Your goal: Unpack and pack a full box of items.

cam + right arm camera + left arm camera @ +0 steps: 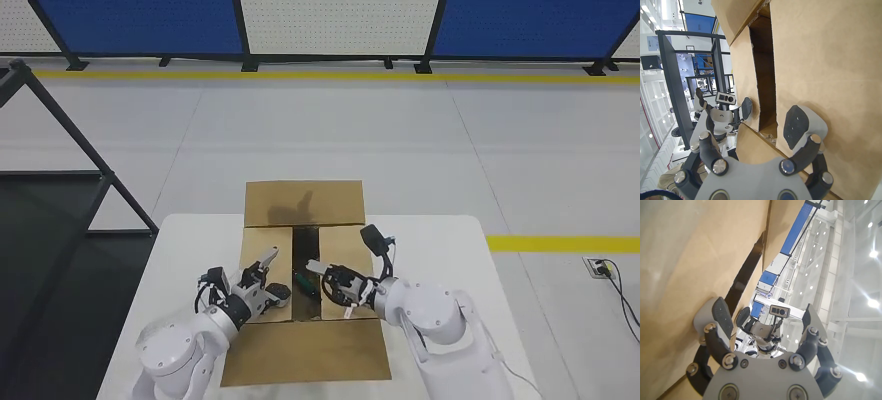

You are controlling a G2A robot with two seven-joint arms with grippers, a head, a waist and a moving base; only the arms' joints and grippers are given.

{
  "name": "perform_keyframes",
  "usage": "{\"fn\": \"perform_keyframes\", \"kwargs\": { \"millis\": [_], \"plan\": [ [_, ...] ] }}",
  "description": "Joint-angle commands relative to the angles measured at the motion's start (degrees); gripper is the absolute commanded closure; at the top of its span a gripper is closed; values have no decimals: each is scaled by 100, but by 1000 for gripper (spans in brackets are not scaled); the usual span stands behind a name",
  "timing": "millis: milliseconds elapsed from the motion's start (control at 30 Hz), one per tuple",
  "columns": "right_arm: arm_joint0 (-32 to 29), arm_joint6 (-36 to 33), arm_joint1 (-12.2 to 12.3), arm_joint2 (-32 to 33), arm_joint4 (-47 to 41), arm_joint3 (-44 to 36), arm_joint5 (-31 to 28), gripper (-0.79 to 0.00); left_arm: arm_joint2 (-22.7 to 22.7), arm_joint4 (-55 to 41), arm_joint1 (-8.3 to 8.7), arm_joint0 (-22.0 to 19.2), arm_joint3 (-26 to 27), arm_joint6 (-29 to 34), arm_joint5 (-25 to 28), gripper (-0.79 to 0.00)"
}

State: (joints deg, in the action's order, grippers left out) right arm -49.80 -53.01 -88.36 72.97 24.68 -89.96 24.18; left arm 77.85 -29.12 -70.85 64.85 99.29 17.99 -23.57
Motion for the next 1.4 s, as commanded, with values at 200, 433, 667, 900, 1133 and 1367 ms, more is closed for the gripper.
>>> {"fn": "perform_keyframes", "kwargs": {
  "millis": [200,433,667,900,1133,1367],
  "plan": [
    [-31,6,57,-39,-46,-96,31,-785,5,-10,1,40,15,-55,16,-785],
    [-108,-25,109,-40,-171,-347,-81,-785,150,-183,8,160,279,-31,170,-785],
    [-263,-209,187,47,-364,-833,-282,-785,485,-427,36,350,728,23,271,-785],
    [-394,-329,269,163,-505,-1233,-357,-785,870,-572,79,603,1118,97,292,-785],
    [-494,-668,360,352,-838,-1680,-471,-785,1634,-1219,122,1085,1572,394,551,-785],
    [-791,-1488,542,983,-1135,-2274,-711,-785,3159,-2255,185,1756,1659,1000,723,-785]
  ]
}}
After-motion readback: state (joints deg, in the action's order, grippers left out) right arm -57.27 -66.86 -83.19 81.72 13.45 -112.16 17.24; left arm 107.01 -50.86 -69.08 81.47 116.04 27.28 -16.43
